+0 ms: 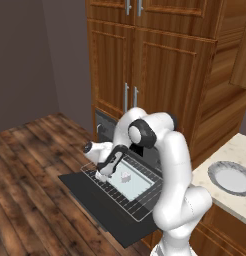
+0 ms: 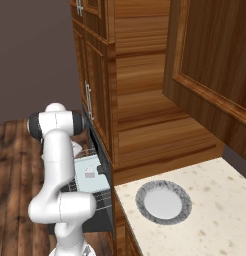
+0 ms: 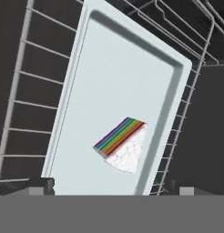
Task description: Take the baked cake out of the oven and place it on the plate for cooling. Then close the oven door.
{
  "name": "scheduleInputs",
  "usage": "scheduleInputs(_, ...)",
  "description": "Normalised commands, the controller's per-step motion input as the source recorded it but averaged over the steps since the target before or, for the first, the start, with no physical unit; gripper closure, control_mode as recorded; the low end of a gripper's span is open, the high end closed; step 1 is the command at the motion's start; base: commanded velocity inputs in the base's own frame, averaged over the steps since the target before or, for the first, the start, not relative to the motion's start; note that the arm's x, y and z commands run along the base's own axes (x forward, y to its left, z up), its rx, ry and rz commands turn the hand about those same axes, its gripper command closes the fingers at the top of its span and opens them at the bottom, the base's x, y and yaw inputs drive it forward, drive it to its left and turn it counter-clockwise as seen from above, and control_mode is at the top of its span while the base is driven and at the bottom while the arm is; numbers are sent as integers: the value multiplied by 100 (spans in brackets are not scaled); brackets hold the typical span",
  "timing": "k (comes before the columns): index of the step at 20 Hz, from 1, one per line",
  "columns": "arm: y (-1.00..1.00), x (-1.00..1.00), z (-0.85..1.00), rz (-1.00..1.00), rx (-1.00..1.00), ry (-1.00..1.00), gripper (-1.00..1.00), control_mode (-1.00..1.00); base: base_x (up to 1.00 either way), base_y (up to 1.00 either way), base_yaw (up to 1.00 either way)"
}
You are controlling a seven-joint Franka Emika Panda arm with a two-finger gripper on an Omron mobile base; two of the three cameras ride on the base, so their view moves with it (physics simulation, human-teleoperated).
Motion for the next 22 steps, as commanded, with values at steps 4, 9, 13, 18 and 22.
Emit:
scheduleInputs(4,0,19,0,-15,8,-15,-100,-100,0,0,0)
scheduleInputs(9,27,36,0,-40,1,-1,-100,-100,0,0,0)
scheduleInputs(13,37,8,0,-46,0,-1,-100,-100,0,0,0)
scheduleInputs(18,21,18,0,-41,0,-1,-100,-100,0,0,0)
scheduleInputs(22,-3,24,-1,-18,-1,-10,-100,-100,0,0,0)
